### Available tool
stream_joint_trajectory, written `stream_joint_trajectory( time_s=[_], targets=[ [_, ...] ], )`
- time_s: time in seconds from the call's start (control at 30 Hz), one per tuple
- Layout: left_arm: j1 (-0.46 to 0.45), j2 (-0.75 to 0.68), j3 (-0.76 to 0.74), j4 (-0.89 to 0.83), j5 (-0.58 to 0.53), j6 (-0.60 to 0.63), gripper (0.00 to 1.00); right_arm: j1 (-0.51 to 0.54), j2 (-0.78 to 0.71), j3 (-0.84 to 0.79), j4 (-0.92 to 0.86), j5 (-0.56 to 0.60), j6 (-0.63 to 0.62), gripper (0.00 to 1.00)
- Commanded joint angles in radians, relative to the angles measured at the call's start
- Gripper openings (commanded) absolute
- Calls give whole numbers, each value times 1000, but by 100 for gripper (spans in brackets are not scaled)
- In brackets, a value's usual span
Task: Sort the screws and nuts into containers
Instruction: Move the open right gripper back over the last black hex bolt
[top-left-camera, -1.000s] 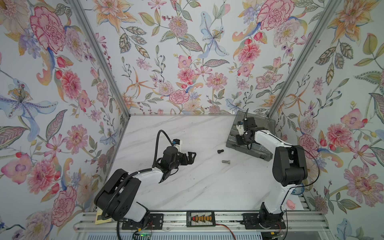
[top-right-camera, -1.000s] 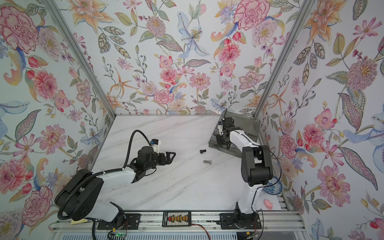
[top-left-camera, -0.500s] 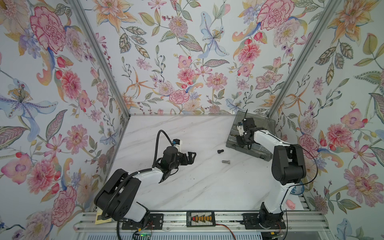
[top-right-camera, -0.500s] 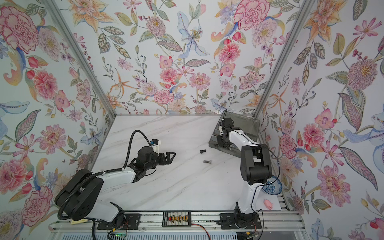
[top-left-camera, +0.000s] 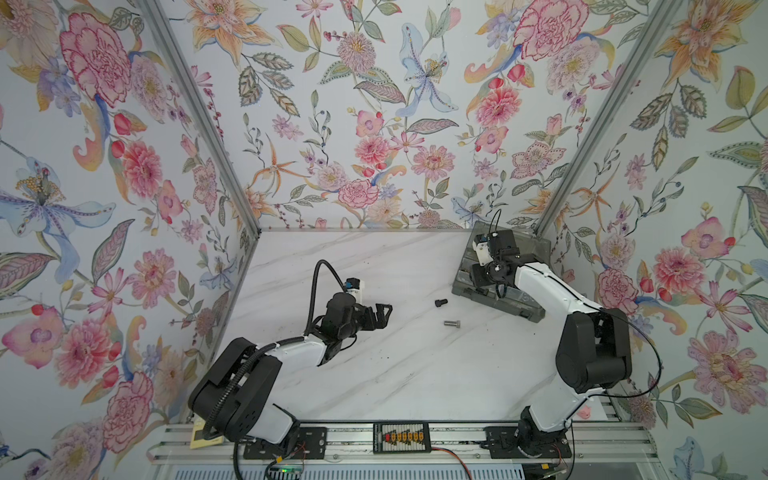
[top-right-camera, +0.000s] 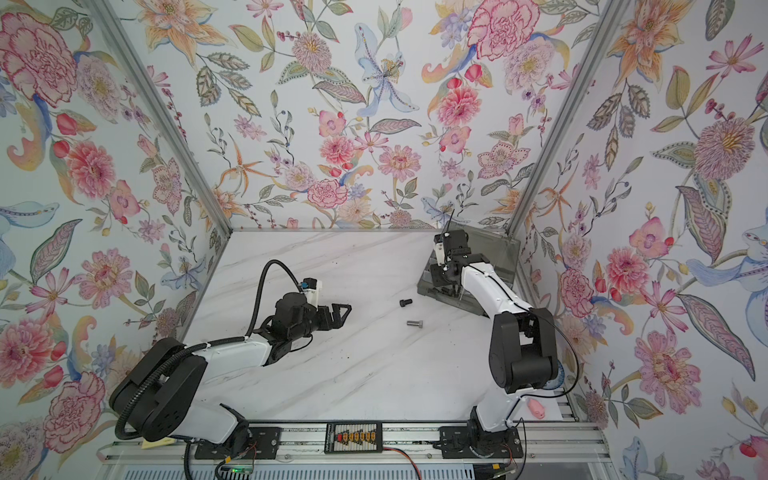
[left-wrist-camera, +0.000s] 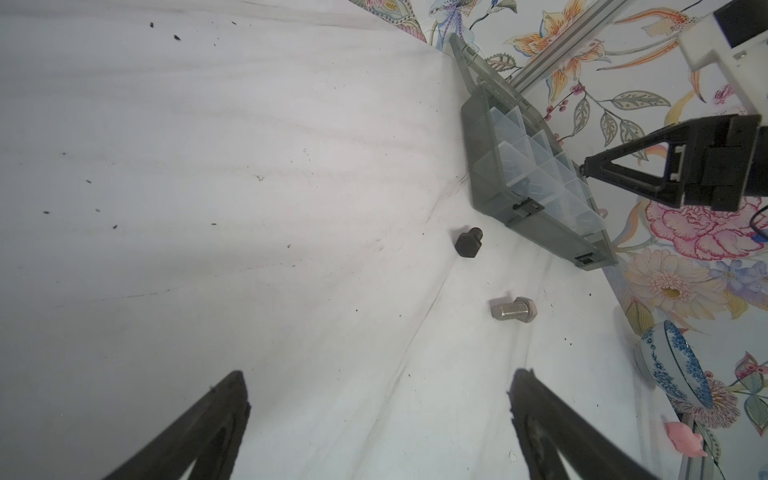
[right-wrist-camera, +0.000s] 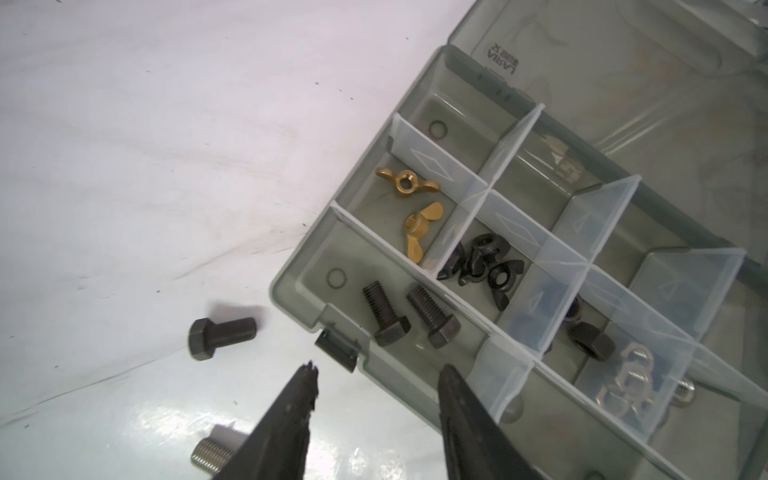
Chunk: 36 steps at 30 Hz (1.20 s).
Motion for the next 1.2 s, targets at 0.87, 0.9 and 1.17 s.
stream_joint_trajectory(
  time_s=[0.87,0.9,1.17],
  targets=[
    [7,-33,-3,3,-19,-1,99,227,174,5,6,-79,-302,57],
    [7,-33,-3,2,-18,0,99,229,185,12,4,-80,-314,57],
    [8,-28,1,-1,-19,0,99,229,256,60,-2,-51,-462,57]
  ],
)
